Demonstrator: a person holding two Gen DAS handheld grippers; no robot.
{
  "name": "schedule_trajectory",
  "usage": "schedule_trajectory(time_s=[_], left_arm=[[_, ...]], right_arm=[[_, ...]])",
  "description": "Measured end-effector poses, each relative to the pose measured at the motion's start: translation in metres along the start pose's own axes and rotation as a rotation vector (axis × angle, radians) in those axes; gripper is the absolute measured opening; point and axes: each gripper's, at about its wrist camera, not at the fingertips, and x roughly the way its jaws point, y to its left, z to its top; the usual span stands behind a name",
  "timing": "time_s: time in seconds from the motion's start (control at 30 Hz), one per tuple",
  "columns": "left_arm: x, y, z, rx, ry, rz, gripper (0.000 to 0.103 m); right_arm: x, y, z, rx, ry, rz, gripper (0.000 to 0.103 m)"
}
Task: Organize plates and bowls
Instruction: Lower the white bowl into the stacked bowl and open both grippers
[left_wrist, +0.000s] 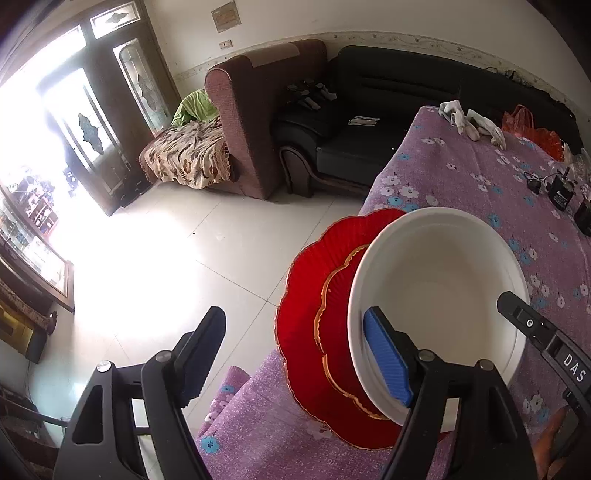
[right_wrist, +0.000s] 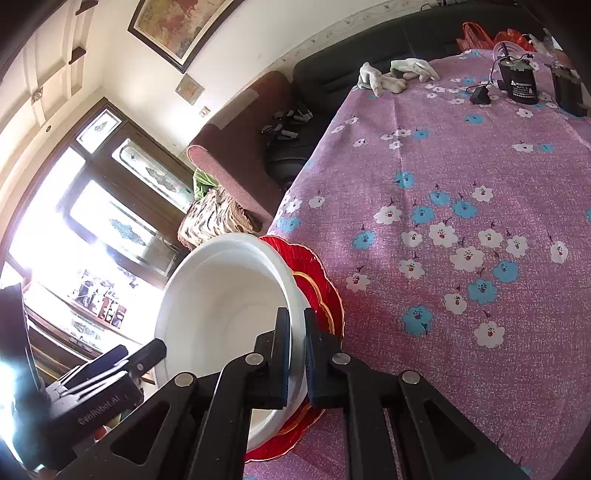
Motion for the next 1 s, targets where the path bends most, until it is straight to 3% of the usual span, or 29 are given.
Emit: schedule_trajectory(time_s=[0.2,0.37,0.47,0.8,0.9,0.93,1.0], left_arm=[[-0.006,0.01,0.002,-0.04,-0.013,-0.014,0.081],[-0.01,0.004,0.002,-0.014,-0.022,0.011,0.082],[-0.007,0.004,0.002,-0.01,-0.006,0.017,0.083],[-0.009,0.008,0.004,0.0,0.004,0.029,0.086],[-0.008,-0.007,0.001,0.089,0.001,0.063,0.087],[-0.005,-0.015,-0.001,0.139,0.008,0.051,0.087],[0.001,-0.018,-0.002,0.14,0.042,-0.015,0.087]], right_arm=[[0.003,0.004,-0.001,-0.018,0.022,0.008,0.01],[-0.009,0.014,-0.002,-0.099,-0.051,-0.054,0.015],[-0.017,0.016,-0.003,-0.139,-0.097,-0.085,0.024],[-0.011,0.005,-0.003,-0.118,-0.078,-0.063,0.025],[-0.007,0.01,-0.005,-0.154,-0.087,-0.101,0.025],[-0.007,0.011,-0.005,-0.16,-0.088,-0.106,0.025],[-0.008,0.009,-0.004,-0.149,-0.091,-0.1,0.025]])
